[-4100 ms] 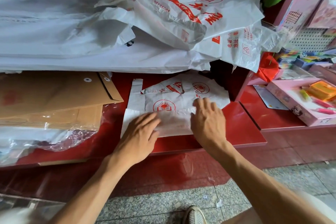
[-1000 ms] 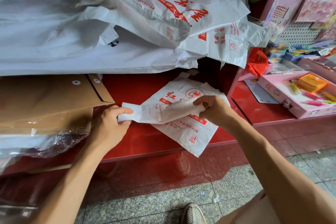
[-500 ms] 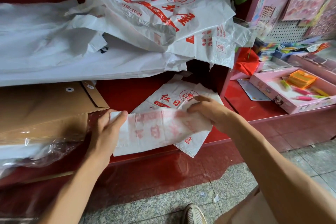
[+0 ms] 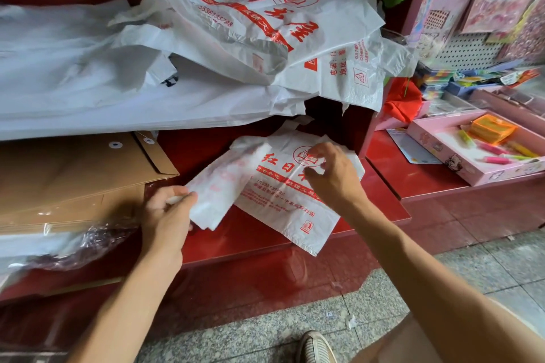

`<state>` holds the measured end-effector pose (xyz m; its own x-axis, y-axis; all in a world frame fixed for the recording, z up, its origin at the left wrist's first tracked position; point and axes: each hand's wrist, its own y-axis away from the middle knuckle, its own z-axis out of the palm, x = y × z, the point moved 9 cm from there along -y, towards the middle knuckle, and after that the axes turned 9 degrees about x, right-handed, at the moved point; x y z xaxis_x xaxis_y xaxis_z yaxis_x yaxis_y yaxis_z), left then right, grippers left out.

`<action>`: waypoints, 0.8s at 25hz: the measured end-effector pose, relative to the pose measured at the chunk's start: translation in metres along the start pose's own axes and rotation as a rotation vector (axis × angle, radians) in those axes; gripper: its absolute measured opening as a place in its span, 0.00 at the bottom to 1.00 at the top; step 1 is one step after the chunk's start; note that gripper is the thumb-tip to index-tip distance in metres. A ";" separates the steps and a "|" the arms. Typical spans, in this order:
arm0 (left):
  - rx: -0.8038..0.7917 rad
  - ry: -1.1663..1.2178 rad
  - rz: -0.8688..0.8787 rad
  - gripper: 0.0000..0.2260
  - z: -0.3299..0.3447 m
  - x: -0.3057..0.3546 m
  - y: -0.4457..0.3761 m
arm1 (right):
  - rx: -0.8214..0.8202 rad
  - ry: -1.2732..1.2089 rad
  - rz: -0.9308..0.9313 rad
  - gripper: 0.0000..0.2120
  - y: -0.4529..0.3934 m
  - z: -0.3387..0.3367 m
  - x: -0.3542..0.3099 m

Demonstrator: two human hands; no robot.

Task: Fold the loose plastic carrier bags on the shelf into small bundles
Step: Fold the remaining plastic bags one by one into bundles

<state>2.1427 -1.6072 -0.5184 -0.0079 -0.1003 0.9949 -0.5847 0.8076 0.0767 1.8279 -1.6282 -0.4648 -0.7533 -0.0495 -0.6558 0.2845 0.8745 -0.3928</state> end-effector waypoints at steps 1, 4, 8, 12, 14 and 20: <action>-0.082 -0.045 0.004 0.05 0.008 0.001 0.006 | -0.046 -0.017 -0.103 0.15 0.007 0.007 -0.014; -0.407 -0.318 0.072 0.11 0.035 0.002 0.029 | -0.316 -0.047 -0.388 0.20 0.043 0.041 -0.055; -0.596 -0.674 0.468 0.15 0.046 0.011 0.044 | -0.591 0.351 -0.585 0.42 0.089 0.087 -0.056; -0.715 -0.976 0.889 0.35 0.053 0.005 0.059 | -0.457 0.437 -0.690 0.40 0.097 0.084 -0.061; -0.707 -1.041 0.953 0.38 0.054 0.001 0.061 | -0.424 0.375 -0.711 0.32 0.094 0.077 -0.066; -0.657 -0.746 0.855 0.11 0.053 0.011 0.057 | -0.420 -0.080 -0.471 0.07 0.075 0.058 -0.066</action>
<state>2.0667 -1.5929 -0.5062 -0.7450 0.4570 0.4860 0.3288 0.8854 -0.3285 1.9330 -1.5874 -0.4884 -0.6897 -0.4967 -0.5268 -0.3358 0.8640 -0.3751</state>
